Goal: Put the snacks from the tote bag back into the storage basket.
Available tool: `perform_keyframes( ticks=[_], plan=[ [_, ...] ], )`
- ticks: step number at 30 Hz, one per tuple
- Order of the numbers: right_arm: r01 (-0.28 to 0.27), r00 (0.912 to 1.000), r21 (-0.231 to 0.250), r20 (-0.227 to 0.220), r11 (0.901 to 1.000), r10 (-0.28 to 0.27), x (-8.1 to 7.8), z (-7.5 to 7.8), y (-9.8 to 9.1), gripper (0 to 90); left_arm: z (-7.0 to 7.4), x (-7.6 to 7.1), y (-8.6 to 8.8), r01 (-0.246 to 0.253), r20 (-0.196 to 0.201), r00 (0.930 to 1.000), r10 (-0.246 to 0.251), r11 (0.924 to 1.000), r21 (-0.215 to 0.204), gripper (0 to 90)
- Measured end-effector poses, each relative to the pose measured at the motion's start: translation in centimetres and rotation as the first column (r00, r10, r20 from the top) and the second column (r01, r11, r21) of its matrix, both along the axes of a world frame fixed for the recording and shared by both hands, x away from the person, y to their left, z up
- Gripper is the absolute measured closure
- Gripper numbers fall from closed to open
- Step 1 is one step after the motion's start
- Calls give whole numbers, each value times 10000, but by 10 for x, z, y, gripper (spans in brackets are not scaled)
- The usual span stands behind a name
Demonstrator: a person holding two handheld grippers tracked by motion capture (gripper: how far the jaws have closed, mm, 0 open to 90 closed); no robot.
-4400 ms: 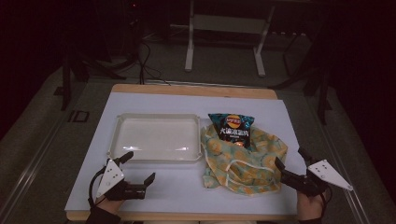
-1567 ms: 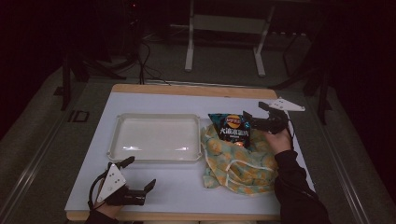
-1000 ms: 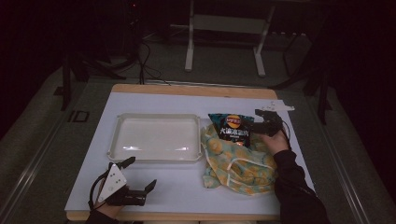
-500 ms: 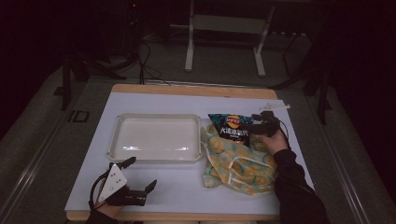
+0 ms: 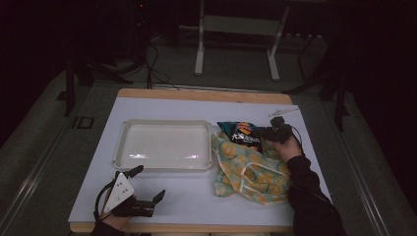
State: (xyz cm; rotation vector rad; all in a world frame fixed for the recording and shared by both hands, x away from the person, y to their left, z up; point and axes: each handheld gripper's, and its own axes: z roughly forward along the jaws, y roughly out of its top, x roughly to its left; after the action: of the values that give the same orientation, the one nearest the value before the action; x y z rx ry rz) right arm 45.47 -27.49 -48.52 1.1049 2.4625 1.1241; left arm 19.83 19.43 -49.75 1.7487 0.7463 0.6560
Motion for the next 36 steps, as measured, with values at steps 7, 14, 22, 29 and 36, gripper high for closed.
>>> perform_keyframes(
  ticks=[7,14,22,29,36],
  plan=[
    [70,9993,-219,366,9997,-62,-10,13,8,899,0,-1,0,-27,40,10000,27,10000,-18,4],
    [186,9965,24,814,9998,-187,-22,27,7,900,0,0,0,-33,37,10000,33,10000,7,4],
    [74,9915,451,1294,9990,-131,-34,48,7,900,0,0,0,-70,40,10000,70,10000,-7,4],
    [-69,9863,704,1647,9975,-48,-44,67,9,900,0,0,0,-46,37,10000,46,10000,-13,4],
    [-99,9817,1230,1900,9924,-138,-54,85,6,900,1,0,0,-62,45,10000,62,10000,-21,4]
  ],
)
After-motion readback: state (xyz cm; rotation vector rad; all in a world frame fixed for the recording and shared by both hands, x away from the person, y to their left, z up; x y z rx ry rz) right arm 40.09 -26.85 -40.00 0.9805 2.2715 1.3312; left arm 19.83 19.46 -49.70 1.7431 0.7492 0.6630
